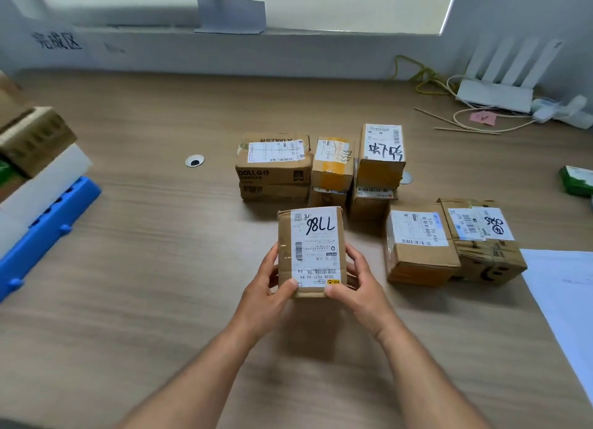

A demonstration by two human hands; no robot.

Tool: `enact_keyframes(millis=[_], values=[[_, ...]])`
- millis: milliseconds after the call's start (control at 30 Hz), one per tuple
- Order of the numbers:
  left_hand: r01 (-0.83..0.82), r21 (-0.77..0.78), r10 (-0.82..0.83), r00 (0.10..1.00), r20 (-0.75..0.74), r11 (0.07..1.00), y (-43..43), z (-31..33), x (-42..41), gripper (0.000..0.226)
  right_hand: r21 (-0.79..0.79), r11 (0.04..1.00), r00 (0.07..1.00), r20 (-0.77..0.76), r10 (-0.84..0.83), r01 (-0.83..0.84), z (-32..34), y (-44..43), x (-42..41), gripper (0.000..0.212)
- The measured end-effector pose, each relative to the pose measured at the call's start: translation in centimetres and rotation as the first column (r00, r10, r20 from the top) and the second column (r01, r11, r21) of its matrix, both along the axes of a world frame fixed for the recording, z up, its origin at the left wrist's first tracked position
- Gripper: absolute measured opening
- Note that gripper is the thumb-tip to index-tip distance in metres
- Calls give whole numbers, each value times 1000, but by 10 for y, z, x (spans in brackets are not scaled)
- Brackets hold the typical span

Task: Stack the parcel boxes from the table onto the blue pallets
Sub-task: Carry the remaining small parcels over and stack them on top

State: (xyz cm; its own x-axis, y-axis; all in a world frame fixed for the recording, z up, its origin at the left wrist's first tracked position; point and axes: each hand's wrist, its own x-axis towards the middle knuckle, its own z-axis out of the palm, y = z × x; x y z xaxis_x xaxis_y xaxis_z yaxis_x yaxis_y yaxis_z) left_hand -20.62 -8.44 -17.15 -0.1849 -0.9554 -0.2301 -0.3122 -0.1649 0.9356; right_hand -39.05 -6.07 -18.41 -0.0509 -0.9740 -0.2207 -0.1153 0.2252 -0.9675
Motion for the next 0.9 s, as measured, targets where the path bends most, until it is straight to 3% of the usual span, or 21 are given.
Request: enact_keyframes(millis=[267, 433, 667, 900], values=[[-104, -57, 106, 993, 41, 993, 21, 24, 63, 63, -42, 992, 991, 49, 124, -122, 17, -15, 51, 72], [-249, -93, 256, 964, 76, 964, 40, 39, 109, 58, -49, 972, 968, 92, 233, -229, 26, -21, 95, 69], [-396, -250, 452, 862, 230, 883, 65, 61, 180, 57, -105, 937, 928, 142, 346, -333, 55, -22, 158, 69], [-415, -384, 557, 709, 432, 825, 89, 78, 267, 66, -154, 911, 904, 141, 404, -383, 90, -6, 235, 70]])
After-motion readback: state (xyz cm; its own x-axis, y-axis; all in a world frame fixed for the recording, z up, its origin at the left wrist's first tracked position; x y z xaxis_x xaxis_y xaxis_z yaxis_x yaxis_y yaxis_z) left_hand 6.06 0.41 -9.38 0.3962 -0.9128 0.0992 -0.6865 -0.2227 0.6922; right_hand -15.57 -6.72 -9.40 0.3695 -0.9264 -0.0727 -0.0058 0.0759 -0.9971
